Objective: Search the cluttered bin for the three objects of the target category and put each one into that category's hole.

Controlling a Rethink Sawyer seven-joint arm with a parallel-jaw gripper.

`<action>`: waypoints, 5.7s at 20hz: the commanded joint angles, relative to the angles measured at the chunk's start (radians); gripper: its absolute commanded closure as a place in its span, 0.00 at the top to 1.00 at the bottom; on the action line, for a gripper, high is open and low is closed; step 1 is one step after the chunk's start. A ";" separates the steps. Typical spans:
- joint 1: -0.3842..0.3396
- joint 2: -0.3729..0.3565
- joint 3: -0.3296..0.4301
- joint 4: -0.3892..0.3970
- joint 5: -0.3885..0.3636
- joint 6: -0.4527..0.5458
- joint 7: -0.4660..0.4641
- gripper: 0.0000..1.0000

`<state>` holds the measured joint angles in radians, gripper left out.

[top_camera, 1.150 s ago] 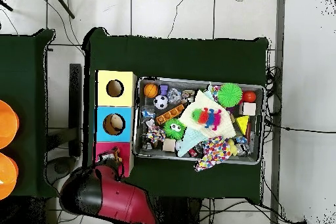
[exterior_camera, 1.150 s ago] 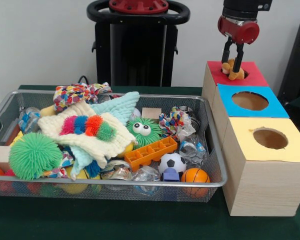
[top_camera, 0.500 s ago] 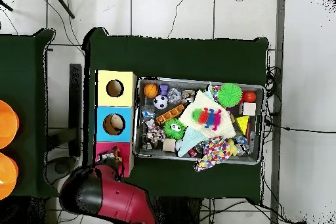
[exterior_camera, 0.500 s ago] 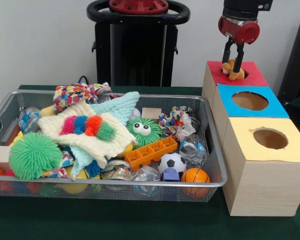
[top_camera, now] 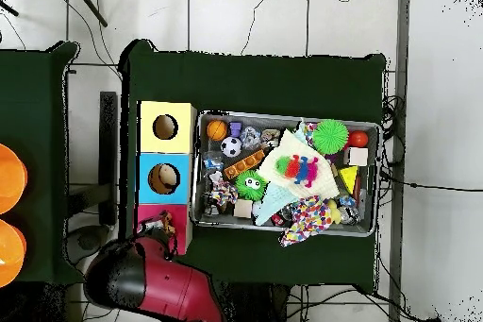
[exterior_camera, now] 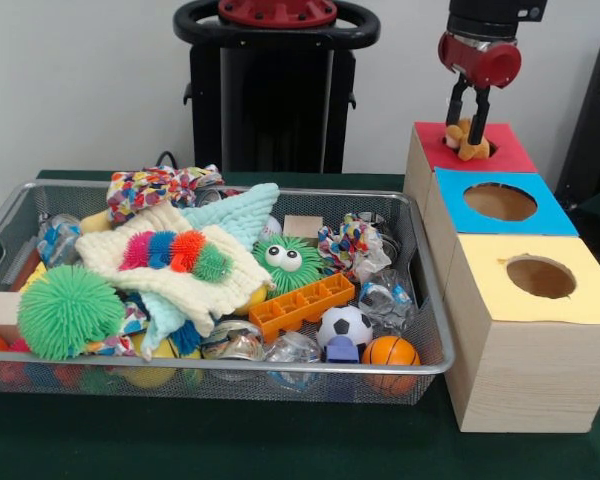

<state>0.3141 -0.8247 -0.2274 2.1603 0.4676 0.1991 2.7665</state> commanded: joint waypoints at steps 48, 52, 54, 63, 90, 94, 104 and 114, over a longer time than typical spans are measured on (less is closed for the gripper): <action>-0.011 -0.026 0.032 0.020 0.034 0.080 0.153 1.00; 0.004 -0.043 0.013 0.013 0.029 0.112 0.159 1.00; 0.015 -0.053 0.004 0.007 0.027 0.133 0.165 1.00; 0.050 -0.076 -0.041 -0.013 0.020 0.195 0.177 1.00; -0.011 -0.011 0.018 0.006 0.023 0.070 0.136 0.00; -0.022 -0.005 0.033 0.018 0.027 0.046 0.136 0.00; -0.024 0.030 0.053 0.013 0.032 0.000 0.151 0.00; -0.013 0.048 0.064 0.009 0.043 -0.015 0.166 0.00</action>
<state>0.3179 -0.8143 -0.2426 2.1642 0.4674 0.2481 2.7665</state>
